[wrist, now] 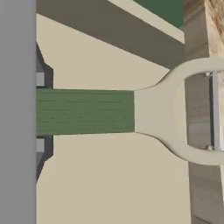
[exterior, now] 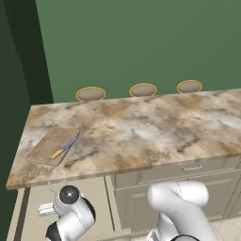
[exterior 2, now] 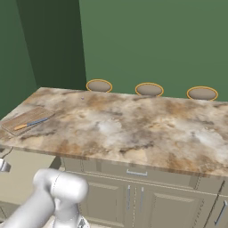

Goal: Open the drawer on the left and place the cutting tools on the cutting board.

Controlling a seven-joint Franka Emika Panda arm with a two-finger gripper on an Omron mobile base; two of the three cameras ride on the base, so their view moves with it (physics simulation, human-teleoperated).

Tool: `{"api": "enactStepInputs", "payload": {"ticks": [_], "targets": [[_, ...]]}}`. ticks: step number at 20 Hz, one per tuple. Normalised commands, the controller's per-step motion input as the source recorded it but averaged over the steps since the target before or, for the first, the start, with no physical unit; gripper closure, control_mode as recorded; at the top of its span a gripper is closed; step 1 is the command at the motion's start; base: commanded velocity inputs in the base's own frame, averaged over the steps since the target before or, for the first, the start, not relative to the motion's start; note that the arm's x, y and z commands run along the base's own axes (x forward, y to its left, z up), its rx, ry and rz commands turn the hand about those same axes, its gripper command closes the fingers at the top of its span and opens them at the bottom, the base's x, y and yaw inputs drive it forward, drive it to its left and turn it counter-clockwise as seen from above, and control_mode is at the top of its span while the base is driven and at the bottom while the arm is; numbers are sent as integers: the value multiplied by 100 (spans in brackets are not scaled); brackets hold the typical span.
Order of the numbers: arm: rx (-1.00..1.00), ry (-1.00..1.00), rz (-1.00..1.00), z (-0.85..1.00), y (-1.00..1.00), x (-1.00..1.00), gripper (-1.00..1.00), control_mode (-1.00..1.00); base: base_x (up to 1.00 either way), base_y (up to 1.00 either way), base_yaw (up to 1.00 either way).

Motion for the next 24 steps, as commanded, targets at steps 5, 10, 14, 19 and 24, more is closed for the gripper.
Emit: {"api": "enactStepInputs", "payload": {"ticks": [5,10,14,19,24], "targets": [[10,-10,-19,100,0,32,100,-100,0,0,0],[8,-1,-28,100,1,94,100,-100,0,0,0],[17,3,-28,100,4,100,100,-100,0,0,0],[26,14,-20,96,0,100,100,-100,0,0,0],[34,23,-7,31,-28,83,100,-100,0,0,0]]}}
